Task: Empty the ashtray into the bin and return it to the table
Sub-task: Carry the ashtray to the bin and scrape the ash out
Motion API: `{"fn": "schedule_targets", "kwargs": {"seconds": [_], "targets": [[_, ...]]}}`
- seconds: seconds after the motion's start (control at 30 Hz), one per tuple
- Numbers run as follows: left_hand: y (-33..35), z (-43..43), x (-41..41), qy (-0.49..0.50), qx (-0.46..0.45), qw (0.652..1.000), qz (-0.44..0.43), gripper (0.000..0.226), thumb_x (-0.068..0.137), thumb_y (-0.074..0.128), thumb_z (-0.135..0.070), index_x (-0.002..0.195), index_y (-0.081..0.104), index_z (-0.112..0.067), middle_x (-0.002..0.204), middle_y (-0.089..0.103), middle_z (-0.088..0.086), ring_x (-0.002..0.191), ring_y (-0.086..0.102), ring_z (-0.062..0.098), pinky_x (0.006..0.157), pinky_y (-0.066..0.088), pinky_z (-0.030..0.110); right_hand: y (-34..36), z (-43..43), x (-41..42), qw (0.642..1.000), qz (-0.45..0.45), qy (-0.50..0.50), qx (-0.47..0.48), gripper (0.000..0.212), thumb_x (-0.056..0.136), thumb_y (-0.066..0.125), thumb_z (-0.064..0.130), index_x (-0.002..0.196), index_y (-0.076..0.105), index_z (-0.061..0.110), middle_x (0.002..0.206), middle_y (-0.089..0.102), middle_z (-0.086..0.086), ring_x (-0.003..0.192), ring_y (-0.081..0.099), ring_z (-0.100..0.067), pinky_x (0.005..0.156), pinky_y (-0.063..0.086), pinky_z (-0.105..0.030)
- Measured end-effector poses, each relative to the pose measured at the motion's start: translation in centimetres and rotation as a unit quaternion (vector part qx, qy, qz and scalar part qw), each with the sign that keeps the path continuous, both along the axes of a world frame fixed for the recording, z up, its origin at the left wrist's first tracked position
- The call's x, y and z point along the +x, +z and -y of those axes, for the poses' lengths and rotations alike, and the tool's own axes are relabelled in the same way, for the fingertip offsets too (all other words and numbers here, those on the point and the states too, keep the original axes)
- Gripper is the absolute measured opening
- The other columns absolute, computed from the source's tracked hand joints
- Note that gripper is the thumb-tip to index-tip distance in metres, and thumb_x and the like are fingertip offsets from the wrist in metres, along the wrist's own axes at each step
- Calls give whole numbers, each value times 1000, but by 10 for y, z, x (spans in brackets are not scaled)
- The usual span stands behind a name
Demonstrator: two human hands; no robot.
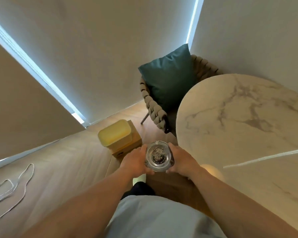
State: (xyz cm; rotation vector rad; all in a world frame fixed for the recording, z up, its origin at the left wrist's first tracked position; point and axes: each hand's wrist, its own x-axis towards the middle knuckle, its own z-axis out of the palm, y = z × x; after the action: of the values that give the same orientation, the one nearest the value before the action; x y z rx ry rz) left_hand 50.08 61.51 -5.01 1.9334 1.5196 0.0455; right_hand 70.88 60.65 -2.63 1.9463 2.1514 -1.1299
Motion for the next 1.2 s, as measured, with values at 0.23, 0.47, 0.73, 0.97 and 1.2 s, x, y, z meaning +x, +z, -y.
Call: {"fn": "schedule_targets", "kwargs": {"seconds": [0.23, 0.47, 0.73, 0.97, 1.2], "targets": [[6, -6, -78, 115, 1, 993, 13, 98, 51, 89, -50, 131, 37, -31, 116, 60, -8, 96, 53, 10, 77, 45, 29, 2, -53, -80, 993, -27, 112, 27, 85, 63, 92, 28, 134, 45, 25, 126, 61, 3, 115, 58, -19, 96, 52, -41], [7, -46, -164, 166, 7, 986, 1, 91, 52, 87, -51, 127, 41, -26, 106, 60, -3, 95, 60, 20, 71, 48, 34, -6, -116, -172, 985, -6, 169, 27, 84, 62, 91, 29, 129, 41, 30, 118, 62, 1, 107, 62, -20, 92, 56, -43], [10, -94, -237, 200, 8, 980, -2, 95, 50, 90, -50, 130, 43, -25, 117, 61, -1, 100, 59, 21, 82, 53, 41, -15, -178, -247, 982, -26, 189, -4, 102, 56, 93, 32, 139, 34, 31, 122, 57, -1, 112, 59, -21, 97, 53, -42], [0, -121, -262, 221, -6, 975, 11, 92, 50, 91, -45, 127, 44, -26, 113, 62, -3, 96, 59, 20, 79, 54, 40, -28, -214, -269, 983, -104, 147, -27, 63, 87, 71, 32, 142, 41, 33, 122, 58, 2, 107, 58, -12, 88, 48, -21], [-13, -144, -261, 249, -14, 968, 16, 94, 51, 92, -44, 129, 44, -24, 115, 62, -2, 98, 59, 20, 79, 53, 39, -46, -246, -271, 979, -165, 41, -110, 57, 97, 59, 9, 146, 44, 35, 92, 54, 3, 86, 59, -25, 87, 58, -48]]}}
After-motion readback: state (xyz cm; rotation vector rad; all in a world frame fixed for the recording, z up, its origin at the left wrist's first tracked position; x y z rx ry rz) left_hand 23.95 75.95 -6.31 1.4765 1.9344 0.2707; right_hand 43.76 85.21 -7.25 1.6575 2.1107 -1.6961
